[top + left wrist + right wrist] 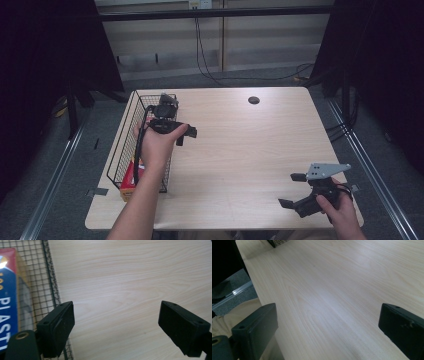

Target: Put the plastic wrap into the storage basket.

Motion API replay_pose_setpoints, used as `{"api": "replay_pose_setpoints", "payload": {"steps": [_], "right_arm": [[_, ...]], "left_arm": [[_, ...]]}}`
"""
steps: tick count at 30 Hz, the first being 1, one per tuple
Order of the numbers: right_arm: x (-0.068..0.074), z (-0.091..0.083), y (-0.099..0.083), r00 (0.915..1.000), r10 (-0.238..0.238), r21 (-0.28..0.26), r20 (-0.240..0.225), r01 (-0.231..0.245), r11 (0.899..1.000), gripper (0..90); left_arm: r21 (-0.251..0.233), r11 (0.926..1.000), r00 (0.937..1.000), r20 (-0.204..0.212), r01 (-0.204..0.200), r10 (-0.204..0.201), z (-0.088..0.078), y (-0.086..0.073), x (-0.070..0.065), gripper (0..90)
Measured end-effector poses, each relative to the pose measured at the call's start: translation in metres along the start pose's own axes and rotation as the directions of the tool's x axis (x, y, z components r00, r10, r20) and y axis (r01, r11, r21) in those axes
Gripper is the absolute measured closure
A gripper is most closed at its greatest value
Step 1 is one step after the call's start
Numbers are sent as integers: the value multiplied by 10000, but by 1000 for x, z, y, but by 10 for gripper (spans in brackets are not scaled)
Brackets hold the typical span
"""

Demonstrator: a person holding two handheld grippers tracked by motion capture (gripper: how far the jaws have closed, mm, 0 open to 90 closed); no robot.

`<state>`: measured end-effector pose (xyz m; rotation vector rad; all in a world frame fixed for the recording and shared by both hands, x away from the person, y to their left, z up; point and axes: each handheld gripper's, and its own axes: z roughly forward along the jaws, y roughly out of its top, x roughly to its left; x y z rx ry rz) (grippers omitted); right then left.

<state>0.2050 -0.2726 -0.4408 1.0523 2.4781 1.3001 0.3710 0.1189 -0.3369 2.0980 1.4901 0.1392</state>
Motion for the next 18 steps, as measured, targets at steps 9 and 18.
{"api": "replay_pose_setpoints", "payload": {"steps": [9, 18], "right_arm": [[-3, 0, -2, 9999, 58, 52, 110, -59, 10000, 21], [-9, 0, -5, 9991, 169, 171, 388, -176, 9997, 21]], "left_arm": [[-2, 9987, 9979, 405, -511, 510, 9, -4, -19, 129], [-30, 9957, 9915, 913, -924, 923, 22, -12, -37, 123]]}}
